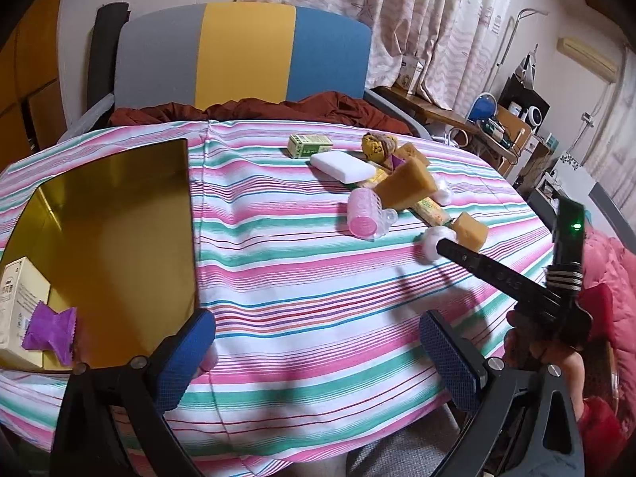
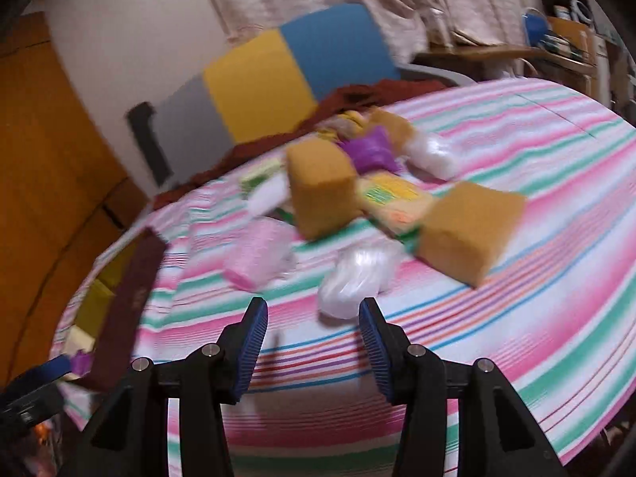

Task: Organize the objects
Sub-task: 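Move both tools back toward the remaining items, then grasp a yellow sponge with the right gripper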

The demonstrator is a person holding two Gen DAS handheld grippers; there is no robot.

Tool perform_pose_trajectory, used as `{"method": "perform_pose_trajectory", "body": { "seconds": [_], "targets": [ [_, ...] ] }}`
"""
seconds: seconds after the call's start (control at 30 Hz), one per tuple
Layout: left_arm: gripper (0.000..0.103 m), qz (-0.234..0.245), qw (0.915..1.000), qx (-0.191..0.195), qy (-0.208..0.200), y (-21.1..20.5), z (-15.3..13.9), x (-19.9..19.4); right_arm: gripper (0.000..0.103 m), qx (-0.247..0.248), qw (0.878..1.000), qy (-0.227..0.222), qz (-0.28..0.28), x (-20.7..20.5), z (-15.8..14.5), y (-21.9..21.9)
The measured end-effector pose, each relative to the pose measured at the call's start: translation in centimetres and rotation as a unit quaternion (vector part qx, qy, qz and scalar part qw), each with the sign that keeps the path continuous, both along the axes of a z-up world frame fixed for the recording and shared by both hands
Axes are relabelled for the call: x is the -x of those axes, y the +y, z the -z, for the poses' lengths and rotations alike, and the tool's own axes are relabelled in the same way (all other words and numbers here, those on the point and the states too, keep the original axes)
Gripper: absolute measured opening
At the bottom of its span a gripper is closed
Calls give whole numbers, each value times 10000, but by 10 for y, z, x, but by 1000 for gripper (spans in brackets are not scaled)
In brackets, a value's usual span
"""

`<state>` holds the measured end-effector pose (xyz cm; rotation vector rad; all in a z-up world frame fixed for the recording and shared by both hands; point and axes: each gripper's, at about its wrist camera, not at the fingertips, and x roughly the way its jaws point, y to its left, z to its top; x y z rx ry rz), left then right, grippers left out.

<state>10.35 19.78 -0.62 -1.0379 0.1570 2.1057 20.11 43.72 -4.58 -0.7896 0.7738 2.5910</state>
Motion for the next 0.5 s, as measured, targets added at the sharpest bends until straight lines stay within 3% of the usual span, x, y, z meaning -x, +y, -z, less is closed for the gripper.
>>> {"method": "perform_pose_trajectory", "body": {
  "seconds": [0.13,0.17,0.2,0.27,0.37,0.5],
  "targets": [
    [103,70,10000,25,-19,7,2,-2,50,-471,9959,139,759,-20,-18,29],
    [103,84,10000,30,-28,9,3,-3,59,-572,9940,63,930,-21,-19,37],
    [103,101,9999,44,-38,11,4,-3,76,-659,9912,-49,1144,-22,-18,49],
    [103,133,9999,49,-85,15,6,-4,86,-567,9876,-305,1433,-19,-13,68],
    [103,180,9997,69,-139,20,9,-6,86,-73,9862,-410,1599,-14,-1,88],
    [103,281,9994,122,-151,27,12,-10,86,82,9839,-610,1677,4,12,86]
  ]
}}
